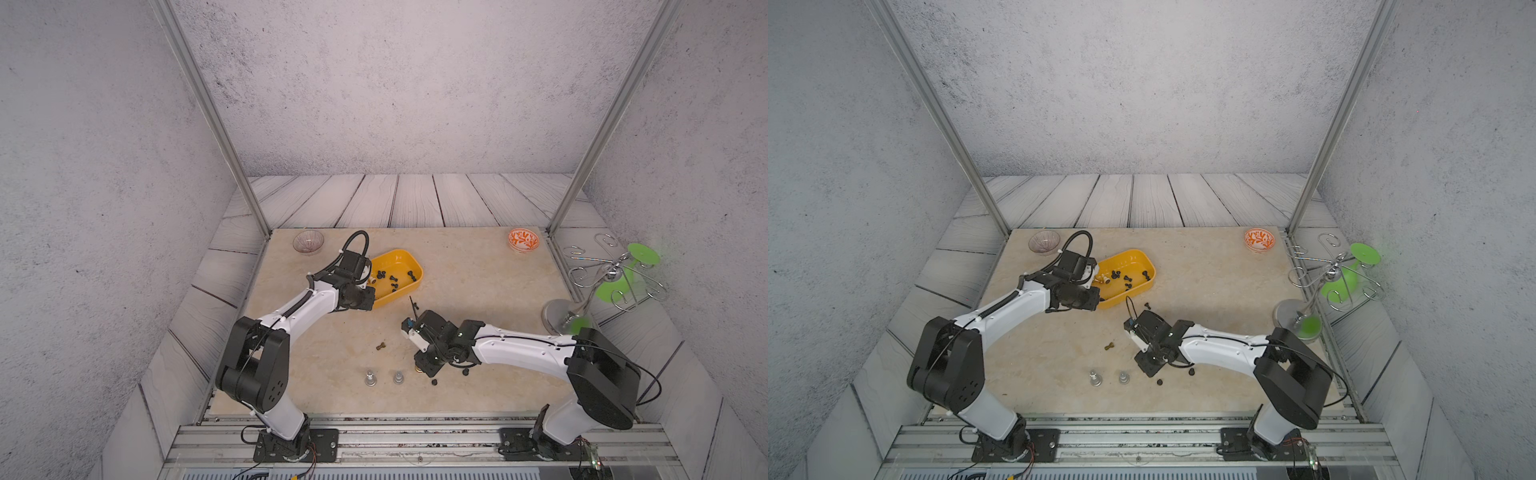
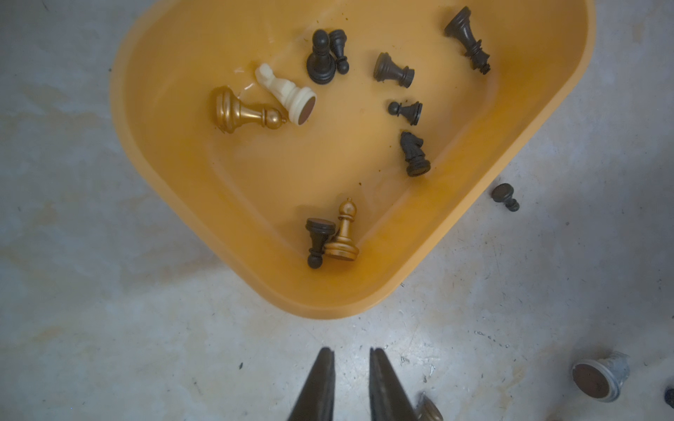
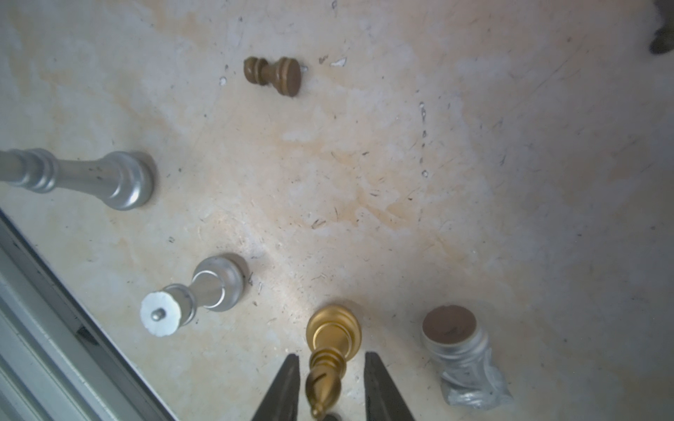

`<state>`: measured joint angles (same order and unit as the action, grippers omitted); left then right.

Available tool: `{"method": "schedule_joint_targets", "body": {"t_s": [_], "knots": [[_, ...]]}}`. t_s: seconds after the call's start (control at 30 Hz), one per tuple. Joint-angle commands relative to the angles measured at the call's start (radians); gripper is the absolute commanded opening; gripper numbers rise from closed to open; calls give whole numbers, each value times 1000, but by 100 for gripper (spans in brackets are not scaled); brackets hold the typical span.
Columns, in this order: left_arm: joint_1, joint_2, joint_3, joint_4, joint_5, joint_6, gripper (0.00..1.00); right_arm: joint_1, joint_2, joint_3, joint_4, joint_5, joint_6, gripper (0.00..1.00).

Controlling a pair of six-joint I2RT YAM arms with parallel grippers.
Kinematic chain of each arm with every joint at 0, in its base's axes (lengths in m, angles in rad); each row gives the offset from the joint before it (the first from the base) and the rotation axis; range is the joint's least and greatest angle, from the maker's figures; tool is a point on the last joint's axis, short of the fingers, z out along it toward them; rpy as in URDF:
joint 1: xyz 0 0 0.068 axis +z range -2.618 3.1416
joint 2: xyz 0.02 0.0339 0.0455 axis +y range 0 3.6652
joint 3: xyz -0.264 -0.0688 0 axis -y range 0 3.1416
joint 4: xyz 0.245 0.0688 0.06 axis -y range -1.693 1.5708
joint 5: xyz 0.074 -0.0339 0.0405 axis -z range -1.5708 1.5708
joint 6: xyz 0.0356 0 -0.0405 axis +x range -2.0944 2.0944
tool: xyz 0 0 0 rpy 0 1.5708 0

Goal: Put the chess pieces into the storage box
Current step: Pick up the chess piece at the center of the board.

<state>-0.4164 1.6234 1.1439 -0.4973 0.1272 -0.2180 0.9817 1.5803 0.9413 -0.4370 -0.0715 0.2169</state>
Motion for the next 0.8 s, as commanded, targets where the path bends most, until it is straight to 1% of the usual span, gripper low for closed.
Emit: {"method": "schedule_joint_targets", "body": {"t_s": [0.0, 0.57, 0.77], "knots": [[8, -28, -13, 2, 5, -10, 22, 5, 37, 19, -3, 21, 10, 29], [8, -33, -2, -3, 12, -5, 22, 5, 30, 13, 6, 22, 28, 17], [8, -41, -4, -5, 9, 0, 22, 3, -4, 36, -8, 50, 31, 15]]}}
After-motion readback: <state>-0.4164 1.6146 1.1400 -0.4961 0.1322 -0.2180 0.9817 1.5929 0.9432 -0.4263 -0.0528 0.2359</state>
